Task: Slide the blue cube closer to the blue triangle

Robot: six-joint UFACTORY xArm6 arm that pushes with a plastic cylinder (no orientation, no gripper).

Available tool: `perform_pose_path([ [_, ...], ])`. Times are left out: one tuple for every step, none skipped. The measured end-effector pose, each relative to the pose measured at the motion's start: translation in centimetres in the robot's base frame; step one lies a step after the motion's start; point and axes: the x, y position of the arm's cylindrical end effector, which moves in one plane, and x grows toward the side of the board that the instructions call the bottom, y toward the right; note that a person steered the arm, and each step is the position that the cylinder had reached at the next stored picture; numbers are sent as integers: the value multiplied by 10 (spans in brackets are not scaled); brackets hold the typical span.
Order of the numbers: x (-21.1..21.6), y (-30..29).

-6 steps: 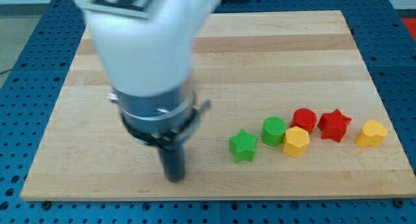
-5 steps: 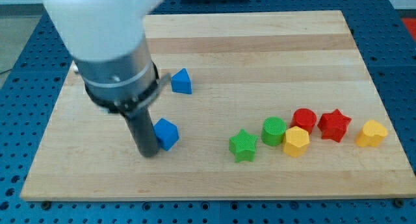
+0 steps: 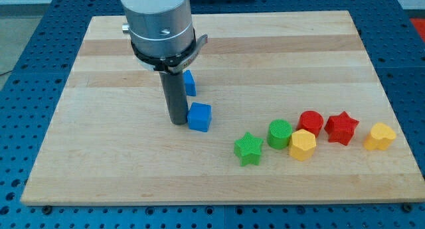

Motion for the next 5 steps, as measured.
perform_pose_path([
  [30, -35],
  [37, -3],
  [20, 44],
  [-8, 59],
  [-3, 59],
])
